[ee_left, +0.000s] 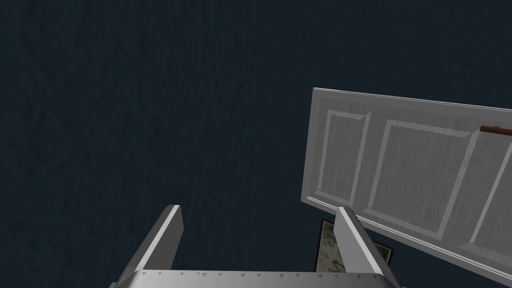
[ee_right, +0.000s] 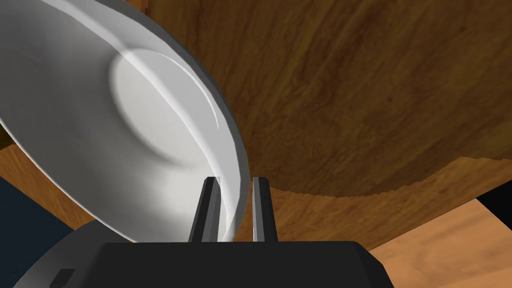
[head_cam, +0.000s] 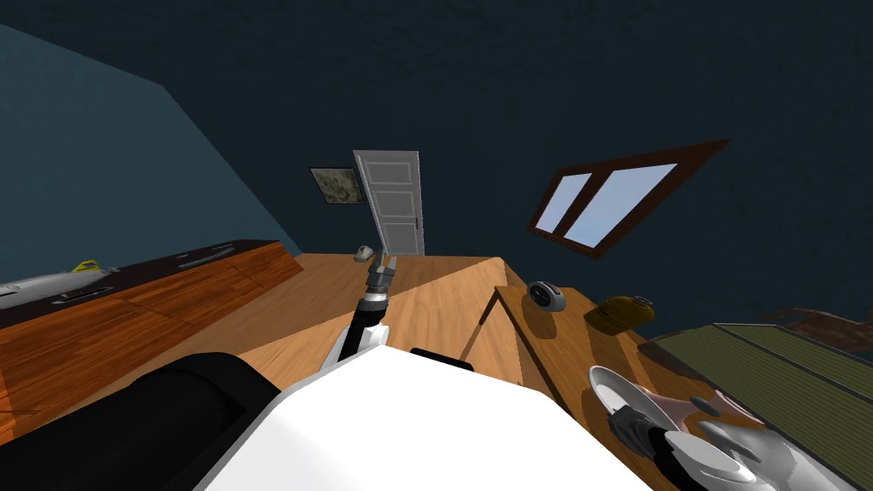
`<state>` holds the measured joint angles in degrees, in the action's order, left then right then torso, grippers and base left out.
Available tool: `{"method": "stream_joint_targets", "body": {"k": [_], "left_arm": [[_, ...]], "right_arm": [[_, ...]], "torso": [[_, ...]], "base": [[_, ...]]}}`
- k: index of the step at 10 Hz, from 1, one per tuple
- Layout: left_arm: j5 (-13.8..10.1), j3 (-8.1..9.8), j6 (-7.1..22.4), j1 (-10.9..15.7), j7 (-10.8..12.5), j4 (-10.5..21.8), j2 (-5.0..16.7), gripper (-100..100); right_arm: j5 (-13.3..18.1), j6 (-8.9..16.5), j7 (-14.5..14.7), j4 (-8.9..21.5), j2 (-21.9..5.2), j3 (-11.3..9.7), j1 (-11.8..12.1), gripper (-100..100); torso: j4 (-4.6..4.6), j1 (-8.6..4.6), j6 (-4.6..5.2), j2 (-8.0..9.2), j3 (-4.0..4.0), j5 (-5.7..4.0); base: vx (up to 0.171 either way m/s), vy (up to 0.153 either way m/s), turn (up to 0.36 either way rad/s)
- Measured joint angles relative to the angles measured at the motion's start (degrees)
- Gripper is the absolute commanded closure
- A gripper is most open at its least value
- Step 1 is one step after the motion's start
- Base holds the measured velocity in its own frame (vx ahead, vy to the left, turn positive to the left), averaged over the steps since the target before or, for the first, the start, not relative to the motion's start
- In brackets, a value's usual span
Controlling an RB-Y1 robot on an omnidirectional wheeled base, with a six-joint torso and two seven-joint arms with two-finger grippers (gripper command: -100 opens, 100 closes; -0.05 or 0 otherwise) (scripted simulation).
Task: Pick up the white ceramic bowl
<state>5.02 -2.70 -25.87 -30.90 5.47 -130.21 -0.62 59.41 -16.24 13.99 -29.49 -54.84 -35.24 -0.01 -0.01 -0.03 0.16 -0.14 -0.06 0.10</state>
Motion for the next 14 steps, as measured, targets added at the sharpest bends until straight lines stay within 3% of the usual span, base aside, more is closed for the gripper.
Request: {"method": "stream_joint_targets", "body": {"k": [14], "left_arm": [[0.00,0.00,0.00,0.00,0.00,0.00,0.00,0]], "right_arm": [[-7.60,-6.78,20.30,-0.76,-1.78,4.37,0.67,100]], "torso": [[0.13,0.29,-0.02,0.08,0.10,0.25]], "base": [[0.085,0.031,-0.152]]}}
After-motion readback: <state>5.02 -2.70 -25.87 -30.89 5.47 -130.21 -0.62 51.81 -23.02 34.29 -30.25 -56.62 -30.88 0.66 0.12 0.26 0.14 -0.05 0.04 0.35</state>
